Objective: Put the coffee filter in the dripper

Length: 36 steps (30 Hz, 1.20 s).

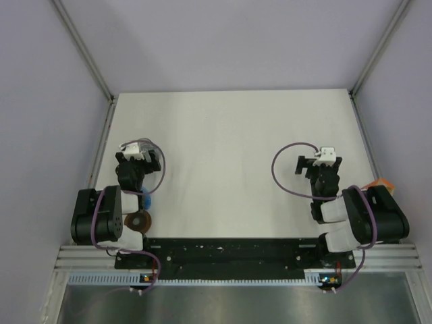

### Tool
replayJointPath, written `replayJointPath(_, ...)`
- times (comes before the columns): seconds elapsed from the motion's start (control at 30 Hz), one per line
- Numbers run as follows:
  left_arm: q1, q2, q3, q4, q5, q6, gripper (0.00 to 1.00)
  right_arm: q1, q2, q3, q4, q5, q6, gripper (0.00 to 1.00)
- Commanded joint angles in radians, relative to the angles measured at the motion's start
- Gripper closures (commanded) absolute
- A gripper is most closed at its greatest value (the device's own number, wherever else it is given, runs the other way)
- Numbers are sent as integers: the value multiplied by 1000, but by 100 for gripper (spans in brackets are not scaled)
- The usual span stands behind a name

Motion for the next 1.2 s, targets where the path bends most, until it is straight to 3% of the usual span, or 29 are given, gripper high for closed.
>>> replayJointPath(0.0,-2,-2,23,37,7,5,1,-6,-87,11,-3,-6,8,1)
replayJointPath(0.13,-4,-2,23,37,7,5,1,-6,-283,89,-287,-21,14,1)
replayJointPath(0.3,-2,-17,18,34,10,2,1,-6,-435,199,-494,-108,107,2)
replayJointPath(0.5,-1,-170,130,-272,31,3,1,0,-477,432,-807,-280,193,5)
replayJointPath(0.67,-1,-276,190,-459,171,100,3,97,-458,632,-1025,-311,149,7)
replayJointPath(0.73,1,-309,259,-606,195,134,4,160,-448,695,-1101,-302,74,7)
replayJointPath(0.9,1,-321,604,-1287,284,220,11,282,-446,796,-1237,-334,-20,6)
replayJointPath(1.03,1,-306,849,-1577,328,243,11,286,-451,833,-1301,-362,24,6)
replayJointPath(1.17,1,-153,1089,-1789,198,270,12,283,-452,853,-1358,-343,43,6)
